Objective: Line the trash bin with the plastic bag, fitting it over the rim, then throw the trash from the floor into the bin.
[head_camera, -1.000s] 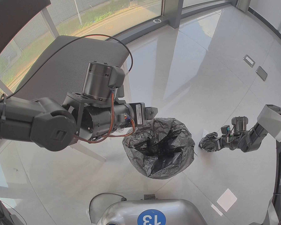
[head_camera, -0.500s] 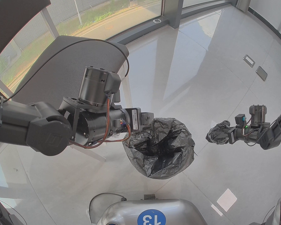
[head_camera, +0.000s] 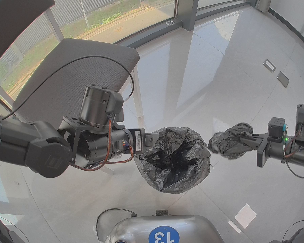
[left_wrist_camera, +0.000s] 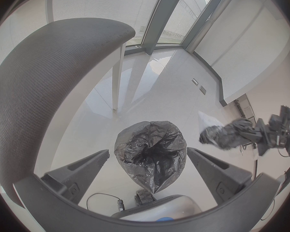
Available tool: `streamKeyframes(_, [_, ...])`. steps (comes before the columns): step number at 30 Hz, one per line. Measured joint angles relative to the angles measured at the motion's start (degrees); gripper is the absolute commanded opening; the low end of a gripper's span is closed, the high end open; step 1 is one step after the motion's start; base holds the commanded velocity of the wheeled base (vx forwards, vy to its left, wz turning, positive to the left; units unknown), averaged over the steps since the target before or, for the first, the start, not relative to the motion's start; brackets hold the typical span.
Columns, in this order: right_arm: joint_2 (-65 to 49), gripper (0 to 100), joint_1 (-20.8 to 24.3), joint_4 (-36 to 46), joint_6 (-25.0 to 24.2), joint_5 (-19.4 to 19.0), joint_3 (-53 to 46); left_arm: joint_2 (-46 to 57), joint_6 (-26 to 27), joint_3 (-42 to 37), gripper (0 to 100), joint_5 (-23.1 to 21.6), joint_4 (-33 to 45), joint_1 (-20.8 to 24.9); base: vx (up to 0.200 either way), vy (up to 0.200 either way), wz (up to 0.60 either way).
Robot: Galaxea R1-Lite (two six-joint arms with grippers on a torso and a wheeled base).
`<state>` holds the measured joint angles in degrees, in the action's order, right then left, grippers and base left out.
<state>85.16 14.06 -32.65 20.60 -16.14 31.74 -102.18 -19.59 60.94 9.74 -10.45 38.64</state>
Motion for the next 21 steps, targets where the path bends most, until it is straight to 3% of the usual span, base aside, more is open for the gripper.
streamKeyframes(9, [-6.23, 0, 9.34, 3.12, -0.09, 0.00, -2.50, 0.54, 0.90, -2.15, 100, 0.09, -2.93, -0.09, 0.000, 0.000, 0.00])
streamKeyframes(21, [1.94, 0, 13.25, 3.15, -0.16, -0.09, 3.04, 2.86, 2.49, -2.65, 100, 0.07, -3.43, -0.09, 0.000, 0.000, 0.00])
